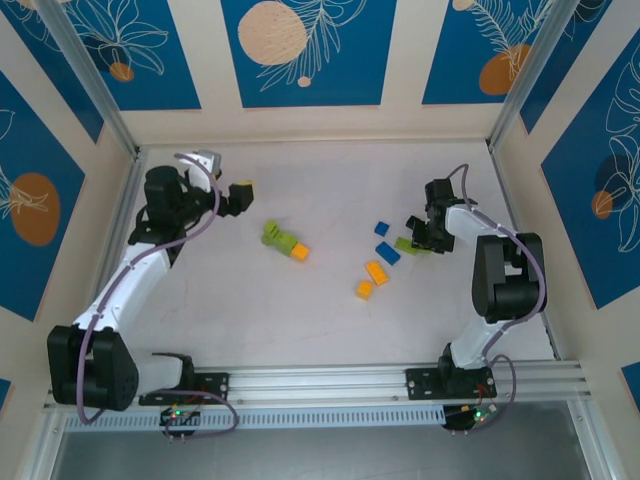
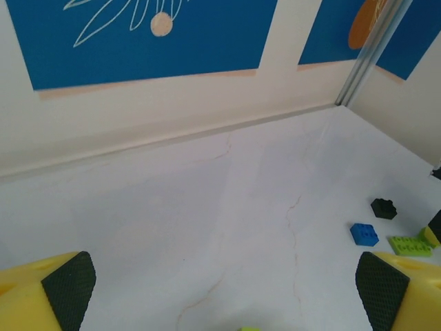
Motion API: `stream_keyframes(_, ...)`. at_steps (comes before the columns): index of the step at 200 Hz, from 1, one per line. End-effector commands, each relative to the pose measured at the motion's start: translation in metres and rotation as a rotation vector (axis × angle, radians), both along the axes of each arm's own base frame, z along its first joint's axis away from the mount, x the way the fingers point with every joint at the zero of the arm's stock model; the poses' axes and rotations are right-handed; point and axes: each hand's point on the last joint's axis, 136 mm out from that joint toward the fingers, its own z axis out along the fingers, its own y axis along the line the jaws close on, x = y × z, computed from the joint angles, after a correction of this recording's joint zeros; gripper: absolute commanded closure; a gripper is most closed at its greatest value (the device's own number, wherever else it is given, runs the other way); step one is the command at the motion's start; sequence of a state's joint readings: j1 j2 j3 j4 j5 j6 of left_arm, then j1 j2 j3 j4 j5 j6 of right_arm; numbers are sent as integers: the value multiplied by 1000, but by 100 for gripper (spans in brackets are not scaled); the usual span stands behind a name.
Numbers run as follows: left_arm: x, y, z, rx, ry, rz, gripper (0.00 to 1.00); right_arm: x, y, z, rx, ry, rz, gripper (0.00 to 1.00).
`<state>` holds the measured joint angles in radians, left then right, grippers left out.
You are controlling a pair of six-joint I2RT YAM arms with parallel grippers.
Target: Assemble a carrot with lego
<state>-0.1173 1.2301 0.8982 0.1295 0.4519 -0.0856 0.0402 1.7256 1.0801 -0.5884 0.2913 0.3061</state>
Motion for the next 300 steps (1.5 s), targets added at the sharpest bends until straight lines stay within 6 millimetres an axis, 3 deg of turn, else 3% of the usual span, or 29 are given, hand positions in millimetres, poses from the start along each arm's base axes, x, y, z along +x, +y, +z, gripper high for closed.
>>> stream_keyframes(1, -15, 5, 0, -70, -25, 40, 1, 7, -7, -7, -15, 8, -9, 64)
stream_keyframes(43, -28, 10, -12, -45, 58, 66, 1, 7, -12, -10, -38, 13, -19, 60)
stream_keyframes(86, -38, 19, -7, -49, -2, 112, 1, 6, -12, -7, -43, 8, -14, 59)
stream_keyframes(103, -41, 14, -5, -70, -6, 87, 1, 7, -4, 3, -34, -22, 9, 52)
stream_keyframes(122, -36, 17, -14, -82, 61, 114, 1, 7, 10, 28, -35, -85, 52, 44)
stream_keyframes(144, -35, 5, -26, -95, 115, 44, 1, 3, 43, 59, -3, -129, 128, 41)
stream_keyframes(164, -33, 10, -45, -80, 173, 84, 0, 3, 95, 74, 48, -128, 242, 41)
stream_keyframes(199, -39, 22, -75, -8, 253, 171, 1, 23, 193, 67, 75, -79, 451, 41)
stream_keyframes(216, -47, 24, -94, 88, 318, 212, 1, 37, 224, 55, 79, -65, 503, 42)
stream_keyframes(257, -72, 34, -141, 249, 480, 298, 1, 51, 277, 41, 106, -49, 591, 42)
stream_keyframes(300, -90, 39, -173, 314, 621, 315, 1, 51, 304, 35, 112, -46, 640, 42)
